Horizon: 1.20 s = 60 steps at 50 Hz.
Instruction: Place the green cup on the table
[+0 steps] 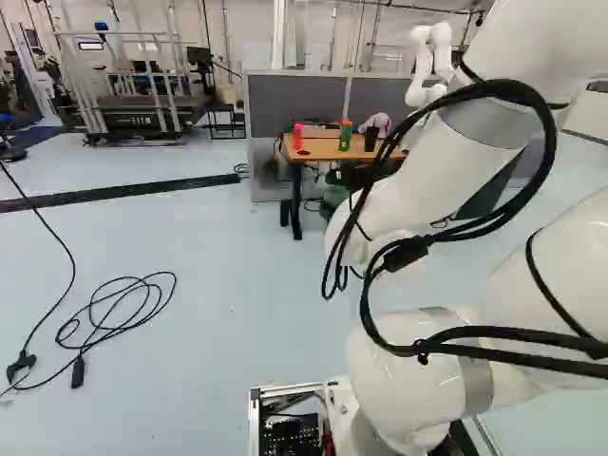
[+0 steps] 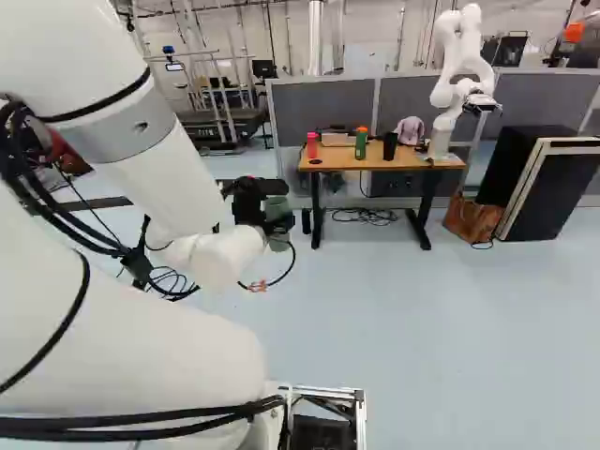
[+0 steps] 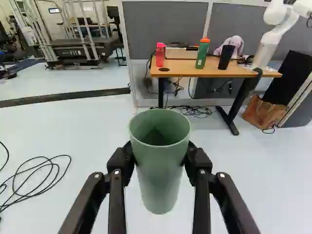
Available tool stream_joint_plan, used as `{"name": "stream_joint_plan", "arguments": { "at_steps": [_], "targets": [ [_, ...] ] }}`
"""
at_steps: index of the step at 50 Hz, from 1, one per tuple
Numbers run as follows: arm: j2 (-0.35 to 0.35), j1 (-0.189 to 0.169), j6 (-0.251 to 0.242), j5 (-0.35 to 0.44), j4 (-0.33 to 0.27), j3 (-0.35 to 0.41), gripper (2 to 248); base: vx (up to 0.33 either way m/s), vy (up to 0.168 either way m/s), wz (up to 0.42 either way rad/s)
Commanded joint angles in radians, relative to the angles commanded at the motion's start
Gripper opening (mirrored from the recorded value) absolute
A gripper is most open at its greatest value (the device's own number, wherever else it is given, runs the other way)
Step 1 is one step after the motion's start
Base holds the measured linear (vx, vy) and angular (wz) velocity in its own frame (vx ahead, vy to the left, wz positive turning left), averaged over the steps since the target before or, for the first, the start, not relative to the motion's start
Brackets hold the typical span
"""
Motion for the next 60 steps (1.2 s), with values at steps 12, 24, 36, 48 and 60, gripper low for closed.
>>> {"name": "stream_joint_plan", "arguments": {
  "at_steps": [12,24,36,48,60],
  "targets": [
    [0.0,0.0,0.0,0.0,0.0,0.0,122,0.0,0.0,0.0],
    [0.0,0.0,0.0,0.0,0.0,0.0,122,0.0,0.0,0.0],
    [0.0,0.0,0.0,0.0,0.0,0.0,122,0.0,0.0,0.0],
    [0.0,0.0,0.0,0.0,0.0,0.0,122,0.0,0.0,0.0],
    [0.0,0.0,0.0,0.0,0.0,0.0,122,0.0,0.0,0.0]
  ]
}}
